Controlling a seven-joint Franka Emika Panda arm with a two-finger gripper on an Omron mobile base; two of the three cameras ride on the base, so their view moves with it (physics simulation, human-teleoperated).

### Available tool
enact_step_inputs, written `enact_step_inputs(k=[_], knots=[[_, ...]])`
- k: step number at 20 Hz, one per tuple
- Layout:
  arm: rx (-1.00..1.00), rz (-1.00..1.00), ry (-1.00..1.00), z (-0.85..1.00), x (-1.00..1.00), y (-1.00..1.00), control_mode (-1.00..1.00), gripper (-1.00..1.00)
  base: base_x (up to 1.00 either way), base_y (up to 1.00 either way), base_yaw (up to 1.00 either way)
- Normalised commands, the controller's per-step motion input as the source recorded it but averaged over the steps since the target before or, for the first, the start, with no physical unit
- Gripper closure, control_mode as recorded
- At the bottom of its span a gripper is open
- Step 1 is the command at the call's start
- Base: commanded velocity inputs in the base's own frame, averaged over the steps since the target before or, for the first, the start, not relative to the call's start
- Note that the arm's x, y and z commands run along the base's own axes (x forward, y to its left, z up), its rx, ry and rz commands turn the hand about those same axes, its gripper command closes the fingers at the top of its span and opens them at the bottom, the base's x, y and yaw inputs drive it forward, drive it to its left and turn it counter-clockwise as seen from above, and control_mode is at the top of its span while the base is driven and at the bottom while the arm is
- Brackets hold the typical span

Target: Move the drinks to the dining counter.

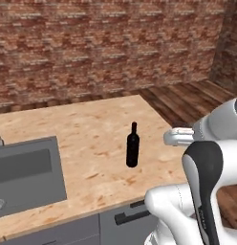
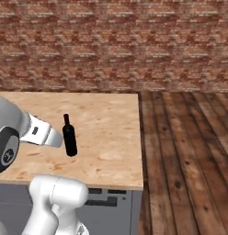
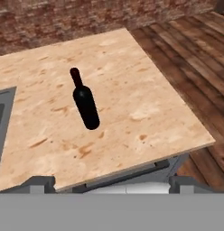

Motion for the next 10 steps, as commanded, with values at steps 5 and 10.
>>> enact_step_inputs(k=[5, 10], knots=[[0.00, 0.00, 0.00, 0.00, 0.00, 0.00, 1.00, -1.00, 0.01, -0.94, -0.46], [0.00, 0.00, 0.00, 0.00, 0.00, 0.00, 1.00, -1.00, 0.00, -0.71, -0.73]])
